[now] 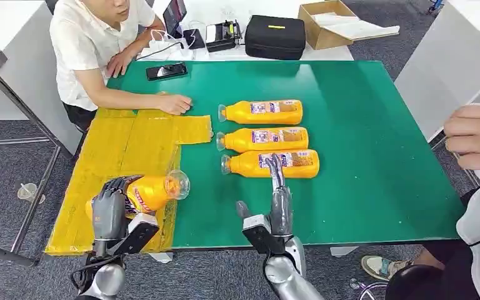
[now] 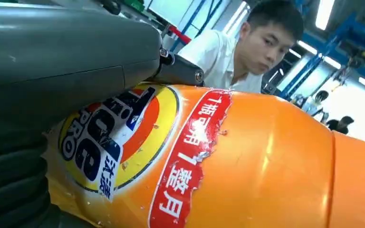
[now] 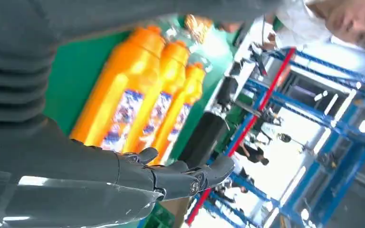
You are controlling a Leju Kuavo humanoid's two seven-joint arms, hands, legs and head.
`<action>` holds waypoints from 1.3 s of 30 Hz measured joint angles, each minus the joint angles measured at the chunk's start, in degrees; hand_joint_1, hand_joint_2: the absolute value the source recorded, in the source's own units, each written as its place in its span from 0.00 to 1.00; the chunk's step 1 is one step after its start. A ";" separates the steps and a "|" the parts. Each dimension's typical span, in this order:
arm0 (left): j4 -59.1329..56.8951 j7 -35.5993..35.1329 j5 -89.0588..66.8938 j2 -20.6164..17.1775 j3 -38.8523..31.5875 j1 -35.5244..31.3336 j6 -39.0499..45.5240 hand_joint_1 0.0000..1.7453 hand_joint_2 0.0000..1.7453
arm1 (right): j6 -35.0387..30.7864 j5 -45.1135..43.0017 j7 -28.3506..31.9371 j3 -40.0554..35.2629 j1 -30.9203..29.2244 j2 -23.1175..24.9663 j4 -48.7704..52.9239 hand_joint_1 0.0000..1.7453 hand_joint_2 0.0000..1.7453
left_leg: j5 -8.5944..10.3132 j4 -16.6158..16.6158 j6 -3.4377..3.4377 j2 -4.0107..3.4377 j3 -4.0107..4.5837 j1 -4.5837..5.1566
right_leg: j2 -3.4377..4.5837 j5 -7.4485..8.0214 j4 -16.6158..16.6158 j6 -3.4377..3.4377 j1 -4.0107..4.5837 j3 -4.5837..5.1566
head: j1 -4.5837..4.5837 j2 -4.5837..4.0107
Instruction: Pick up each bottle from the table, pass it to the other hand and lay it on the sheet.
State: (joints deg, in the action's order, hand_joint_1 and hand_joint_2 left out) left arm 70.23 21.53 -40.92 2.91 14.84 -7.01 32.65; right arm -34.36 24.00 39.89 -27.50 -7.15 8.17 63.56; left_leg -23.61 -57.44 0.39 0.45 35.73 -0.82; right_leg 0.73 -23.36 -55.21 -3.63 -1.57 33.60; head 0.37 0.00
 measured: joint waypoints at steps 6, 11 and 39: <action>-5.80 -2.98 -9.33 -1.68 -0.31 -3.61 0.77 1.00 1.00 | 0.24 -0.96 0.00 0.29 0.06 0.00 1.69 0.00 1.00 | 0.00 0.00 0.00 0.07 0.03 0.00 | -0.04 -0.01 0.00 0.00 0.00 -0.02 | 0.00 0.00; -17.74 -5.27 -18.80 -4.20 -0.35 -9.08 2.84 1.00 1.00 | 0.52 -2.78 0.02 -1.62 -0.08 -0.02 1.75 0.00 1.00 | 0.04 0.00 -0.04 0.01 0.01 -0.01 | -0.02 0.01 -0.03 0.01 0.02 0.03 | 0.00 0.00; -42.06 -4.76 -23.63 -7.91 2.36 -29.98 -33.27 0.00 1.00 | 3.87 -6.19 0.02 -4.30 -1.29 -0.42 1.66 0.00 1.00 | 0.54 0.08 -0.20 0.60 -0.67 -0.03 | -0.42 0.15 -0.19 0.16 0.06 -0.82 | 0.00 0.00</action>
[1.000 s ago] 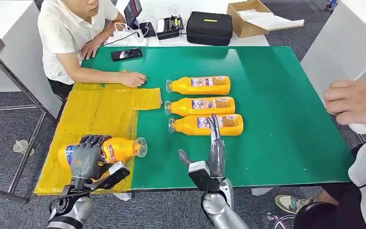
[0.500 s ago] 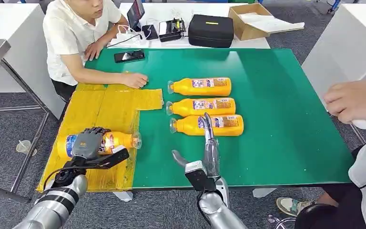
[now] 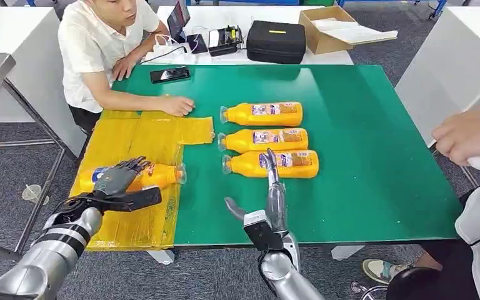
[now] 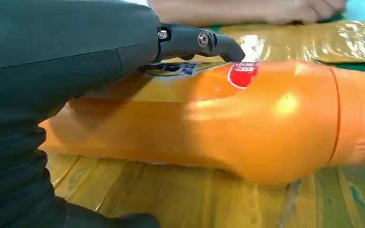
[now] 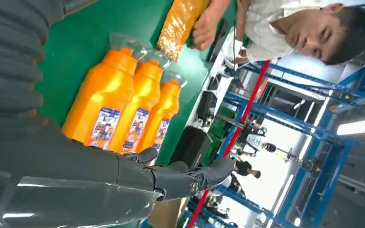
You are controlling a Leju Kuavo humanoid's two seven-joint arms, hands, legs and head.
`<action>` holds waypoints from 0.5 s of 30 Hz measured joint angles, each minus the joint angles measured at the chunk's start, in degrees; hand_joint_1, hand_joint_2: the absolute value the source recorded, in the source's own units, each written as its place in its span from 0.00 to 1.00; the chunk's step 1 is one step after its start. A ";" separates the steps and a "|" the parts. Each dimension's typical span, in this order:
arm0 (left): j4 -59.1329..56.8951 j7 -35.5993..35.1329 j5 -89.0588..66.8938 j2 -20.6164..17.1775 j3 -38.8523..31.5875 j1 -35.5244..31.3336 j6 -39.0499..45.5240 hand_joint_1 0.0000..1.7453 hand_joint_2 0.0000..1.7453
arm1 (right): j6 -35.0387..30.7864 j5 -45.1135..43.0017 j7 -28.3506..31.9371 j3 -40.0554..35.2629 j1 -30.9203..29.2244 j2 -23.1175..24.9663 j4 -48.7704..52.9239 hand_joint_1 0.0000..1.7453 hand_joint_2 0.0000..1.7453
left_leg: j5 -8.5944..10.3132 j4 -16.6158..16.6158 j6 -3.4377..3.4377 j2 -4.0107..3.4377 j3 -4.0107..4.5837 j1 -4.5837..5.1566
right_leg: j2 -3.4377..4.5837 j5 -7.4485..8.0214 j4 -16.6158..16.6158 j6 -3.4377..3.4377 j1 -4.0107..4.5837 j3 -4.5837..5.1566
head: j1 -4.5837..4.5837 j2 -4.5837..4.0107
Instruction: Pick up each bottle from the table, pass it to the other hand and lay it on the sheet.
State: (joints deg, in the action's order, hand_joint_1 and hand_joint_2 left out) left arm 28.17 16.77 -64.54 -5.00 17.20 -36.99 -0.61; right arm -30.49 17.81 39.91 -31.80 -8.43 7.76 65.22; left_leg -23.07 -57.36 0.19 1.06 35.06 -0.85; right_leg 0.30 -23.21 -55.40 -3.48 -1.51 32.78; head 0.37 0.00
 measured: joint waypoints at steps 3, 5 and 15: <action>0.00 1.31 0.52 -0.70 0.11 -0.31 -1.57 0.00 1.00 | 0.13 -0.59 0.00 -0.33 -0.22 0.00 0.00 0.00 1.00 | -0.06 0.01 -0.07 0.03 -0.05 0.01 | 0.00 -0.02 0.00 0.02 0.00 -0.02 | 0.00 0.00; -0.13 1.51 0.70 -0.94 0.17 -0.36 -1.99 0.00 1.00 | 0.35 -0.61 0.00 -0.52 -0.33 -0.07 0.00 0.00 1.00 | -0.08 0.02 -0.09 0.05 -0.11 0.00 | 0.01 -0.04 0.00 0.05 0.01 -0.05 | 0.00 0.00; 0.09 3.76 2.58 -1.99 2.30 -0.12 -1.35 0.00 1.00 | -0.39 -2.14 0.00 -1.55 -0.48 -0.76 -0.17 0.00 1.00 | -0.09 0.01 -0.14 0.04 -0.35 0.00 | 0.01 -0.06 -0.06 0.09 0.01 -0.21 | 0.00 0.00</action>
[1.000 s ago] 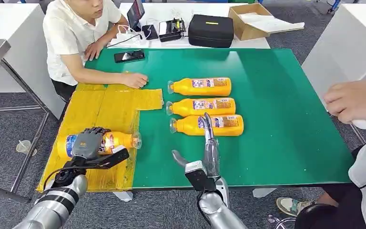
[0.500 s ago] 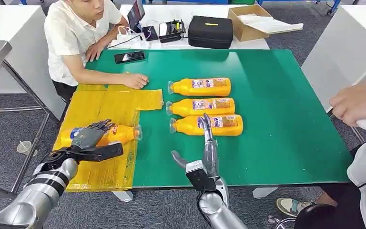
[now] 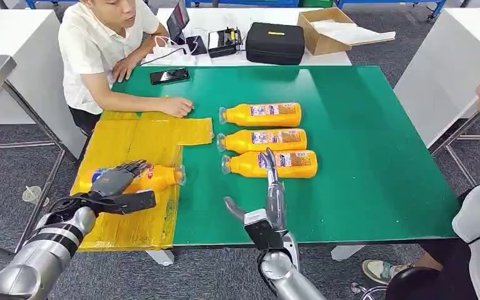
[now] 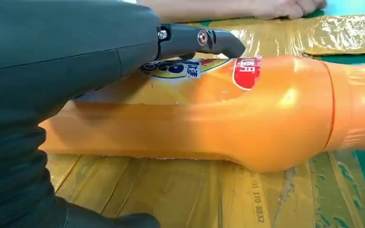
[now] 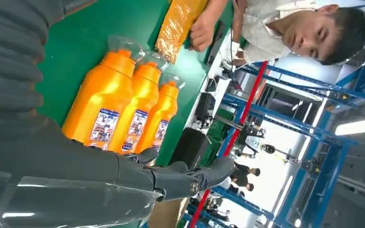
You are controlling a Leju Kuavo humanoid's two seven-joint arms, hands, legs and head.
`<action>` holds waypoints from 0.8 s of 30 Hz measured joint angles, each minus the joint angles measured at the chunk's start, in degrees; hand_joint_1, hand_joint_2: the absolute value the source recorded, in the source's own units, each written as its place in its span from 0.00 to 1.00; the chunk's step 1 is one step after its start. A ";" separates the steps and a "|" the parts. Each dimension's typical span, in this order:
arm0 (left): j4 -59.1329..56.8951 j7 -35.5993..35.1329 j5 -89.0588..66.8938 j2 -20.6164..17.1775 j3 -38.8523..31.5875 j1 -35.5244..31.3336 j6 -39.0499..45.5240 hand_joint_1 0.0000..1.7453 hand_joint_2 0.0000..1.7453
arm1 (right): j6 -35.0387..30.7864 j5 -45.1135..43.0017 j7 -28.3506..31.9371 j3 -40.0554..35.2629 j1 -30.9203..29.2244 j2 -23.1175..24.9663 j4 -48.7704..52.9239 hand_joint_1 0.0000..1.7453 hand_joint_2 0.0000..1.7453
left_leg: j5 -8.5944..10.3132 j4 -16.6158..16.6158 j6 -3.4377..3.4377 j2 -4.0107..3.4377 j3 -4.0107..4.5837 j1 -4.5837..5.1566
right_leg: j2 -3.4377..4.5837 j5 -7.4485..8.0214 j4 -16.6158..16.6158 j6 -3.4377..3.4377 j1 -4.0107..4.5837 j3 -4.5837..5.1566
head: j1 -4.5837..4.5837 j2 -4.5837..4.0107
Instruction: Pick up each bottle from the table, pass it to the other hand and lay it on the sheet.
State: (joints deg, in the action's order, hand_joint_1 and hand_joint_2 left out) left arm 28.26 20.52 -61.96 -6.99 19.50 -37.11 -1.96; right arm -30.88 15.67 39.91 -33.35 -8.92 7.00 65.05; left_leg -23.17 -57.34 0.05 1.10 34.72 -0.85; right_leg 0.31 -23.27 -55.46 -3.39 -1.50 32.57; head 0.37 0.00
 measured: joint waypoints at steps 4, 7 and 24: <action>2.74 0.83 3.06 0.00 0.65 1.50 3.10 0.00 1.00 | -1.12 0.26 0.00 -0.42 -0.07 -0.11 0.00 0.00 1.00 | 0.00 -0.02 0.00 -0.01 0.08 0.00 | 0.00 0.01 -0.01 -0.02 0.00 0.08 | 0.00 0.00; 8.49 0.35 9.41 0.68 0.63 5.62 6.43 0.00 1.00 | -2.30 0.76 0.00 -0.39 0.05 -0.22 0.00 0.00 1.00 | 0.00 -0.04 0.01 -0.04 0.27 0.01 | 0.01 0.02 -0.01 -0.03 -0.03 0.31 | 0.02 0.00; 35.28 0.79 22.82 6.01 1.33 24.48 12.57 0.00 1.00 | -2.32 2.86 0.00 0.46 1.29 -1.16 0.00 0.00 1.00 | 0.01 -0.07 0.07 -0.20 1.32 0.04 | 0.04 0.03 -0.02 -0.07 -0.05 1.37 | 0.00 0.00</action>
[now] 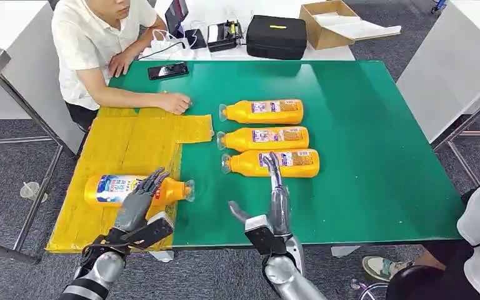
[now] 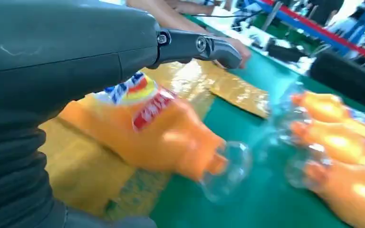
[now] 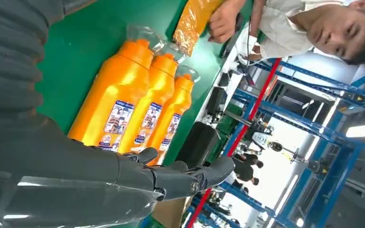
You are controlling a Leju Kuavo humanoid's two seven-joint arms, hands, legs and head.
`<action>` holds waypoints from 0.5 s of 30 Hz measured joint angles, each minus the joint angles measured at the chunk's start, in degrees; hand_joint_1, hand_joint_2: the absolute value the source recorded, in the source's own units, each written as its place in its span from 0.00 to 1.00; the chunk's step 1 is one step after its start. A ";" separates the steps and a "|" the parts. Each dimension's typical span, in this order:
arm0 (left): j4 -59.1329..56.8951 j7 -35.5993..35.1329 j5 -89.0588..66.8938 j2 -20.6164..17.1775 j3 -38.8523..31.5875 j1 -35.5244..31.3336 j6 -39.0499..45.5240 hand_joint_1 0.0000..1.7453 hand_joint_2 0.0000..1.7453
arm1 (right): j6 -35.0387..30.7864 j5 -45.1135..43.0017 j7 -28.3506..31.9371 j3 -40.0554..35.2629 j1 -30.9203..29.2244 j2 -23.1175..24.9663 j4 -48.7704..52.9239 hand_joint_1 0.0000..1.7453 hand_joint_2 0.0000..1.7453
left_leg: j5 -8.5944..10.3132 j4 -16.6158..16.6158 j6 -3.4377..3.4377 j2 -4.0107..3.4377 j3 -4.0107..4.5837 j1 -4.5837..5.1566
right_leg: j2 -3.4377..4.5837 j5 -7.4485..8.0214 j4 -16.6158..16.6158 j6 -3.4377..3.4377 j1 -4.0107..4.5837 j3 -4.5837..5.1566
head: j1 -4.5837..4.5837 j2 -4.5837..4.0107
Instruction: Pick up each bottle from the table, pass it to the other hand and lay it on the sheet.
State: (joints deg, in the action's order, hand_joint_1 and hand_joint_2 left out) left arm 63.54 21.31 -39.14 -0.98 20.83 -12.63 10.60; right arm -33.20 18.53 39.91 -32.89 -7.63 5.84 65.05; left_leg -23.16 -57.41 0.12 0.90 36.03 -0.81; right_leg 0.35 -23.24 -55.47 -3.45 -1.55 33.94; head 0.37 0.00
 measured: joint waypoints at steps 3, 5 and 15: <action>2.36 -0.26 0.59 0.33 0.44 1.01 0.02 0.00 1.00 | 0.07 0.20 0.00 0.20 0.01 -0.06 0.00 0.00 1.00 | 0.00 0.00 0.00 -0.01 0.03 0.00 | 0.00 0.00 0.00 0.00 0.00 0.03 | 0.00 0.00; 3.34 -0.42 0.68 0.37 0.59 1.34 0.02 0.00 1.00 | 0.09 0.33 0.00 0.22 0.01 -0.07 0.00 0.00 1.00 | 0.00 0.00 0.00 0.00 0.03 0.00 | 0.00 0.00 0.00 0.00 -0.01 0.02 | 0.00 0.00; 8.71 -0.55 5.30 1.81 2.05 3.78 1.52 0.00 1.00 | -1.64 30.86 -15.42 4.78 -3.64 -2.52 -5.84 0.00 1.00 | 0.01 -0.02 0.02 0.02 0.04 0.02 | -0.01 0.02 0.01 -0.02 -0.07 -0.01 | 0.00 0.00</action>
State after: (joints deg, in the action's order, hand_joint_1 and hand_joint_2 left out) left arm 72.25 20.76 -33.85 0.82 22.88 -8.85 12.12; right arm -34.84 49.39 24.49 -28.12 -11.26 3.31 59.21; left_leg -23.15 -57.43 0.14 0.93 36.07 -0.79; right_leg 0.34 -23.22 -55.46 -3.47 -1.62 33.93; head 0.37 0.00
